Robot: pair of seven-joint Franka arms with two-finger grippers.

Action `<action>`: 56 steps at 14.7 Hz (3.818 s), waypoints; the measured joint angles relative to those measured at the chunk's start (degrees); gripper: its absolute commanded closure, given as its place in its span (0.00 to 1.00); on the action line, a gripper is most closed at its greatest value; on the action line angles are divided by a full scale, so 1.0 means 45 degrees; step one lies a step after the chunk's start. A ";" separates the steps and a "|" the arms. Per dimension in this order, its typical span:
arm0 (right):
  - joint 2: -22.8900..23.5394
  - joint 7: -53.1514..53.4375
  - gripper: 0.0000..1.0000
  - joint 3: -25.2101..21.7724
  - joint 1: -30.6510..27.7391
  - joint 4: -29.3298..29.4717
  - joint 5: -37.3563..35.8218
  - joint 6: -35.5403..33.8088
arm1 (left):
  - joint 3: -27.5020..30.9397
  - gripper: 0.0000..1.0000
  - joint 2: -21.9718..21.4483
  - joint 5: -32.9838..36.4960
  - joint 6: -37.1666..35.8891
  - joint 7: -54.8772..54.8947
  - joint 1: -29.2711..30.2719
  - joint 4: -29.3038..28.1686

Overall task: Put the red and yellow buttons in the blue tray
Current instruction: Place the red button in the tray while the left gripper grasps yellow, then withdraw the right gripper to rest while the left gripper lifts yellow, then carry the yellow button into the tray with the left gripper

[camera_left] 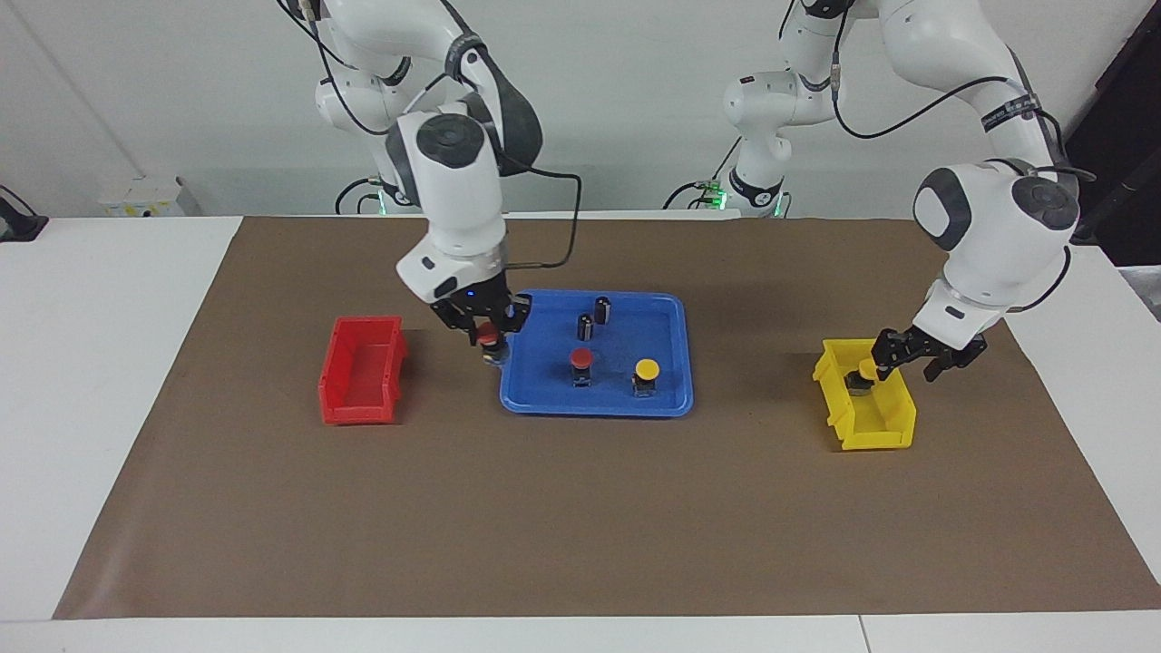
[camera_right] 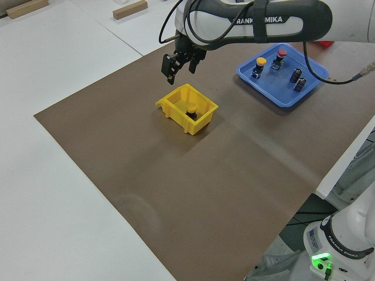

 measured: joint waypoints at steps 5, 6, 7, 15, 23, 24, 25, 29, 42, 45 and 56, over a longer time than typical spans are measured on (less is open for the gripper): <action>0.0732 0.0423 0.70 -0.0021 0.0438 -0.1255 -0.0090 0.1636 | -0.0013 0.29 -0.0058 0.0000 0.0706 0.0000 0.0004 -0.1062; 0.0728 0.0423 0.69 -0.0019 0.0441 -0.1549 -0.0097 0.1883 | -0.0029 0.30 -0.0074 -0.0001 0.0711 -0.0003 0.0002 -0.1160; 0.0725 0.0423 0.67 -0.0018 0.0450 -0.1770 -0.0101 0.2074 | -0.0049 0.30 -0.0097 -0.0017 0.0711 -0.0073 -0.0003 -0.1232; 0.0534 0.0423 0.00 -0.0059 0.0439 -0.2066 -0.0128 0.2175 | -0.0109 0.78 -0.0411 -0.0275 0.0813 -0.0766 -0.0012 -0.1840; -0.0848 -0.0167 0.00 -0.0484 -0.1904 0.1108 -0.0318 -0.1731 | -0.0215 0.98 -0.0301 -0.0182 -0.2631 -0.1355 -0.0403 0.1502; -0.1157 -0.0694 0.00 -0.0497 -0.2379 0.1265 -0.0318 -0.2152 | -0.0235 0.98 -0.0148 0.0111 -0.3757 -0.1614 -0.0965 0.2702; -0.1470 -0.1277 0.00 -0.0508 -0.2848 0.1357 -0.0318 -0.2525 | -0.0259 0.99 0.0026 0.0345 -0.4371 -0.2461 -0.1668 0.3578; -0.2846 -0.3704 0.00 -0.0538 -0.4634 0.1665 -0.0314 -0.4436 | -0.0416 0.98 0.0425 0.0431 -0.3335 -0.6352 -0.4358 0.3138; -0.3473 -0.7490 0.00 -0.0574 -0.6545 0.2022 -0.0302 -0.6547 | -0.0460 0.98 0.0073 -0.1004 -0.0366 -0.8354 -0.6991 -0.0505; -0.3474 -0.7490 0.00 -0.0571 -0.6545 0.2022 -0.0302 -0.6532 | -0.0411 0.91 -0.0041 -0.1004 0.0488 -0.8360 -0.7012 -0.1253; -0.3475 -0.7490 0.00 -0.0511 -0.6541 0.2022 -0.0301 -0.6333 | -0.0284 0.00 -0.0509 -0.1004 0.0194 -0.8345 -0.6989 -0.1365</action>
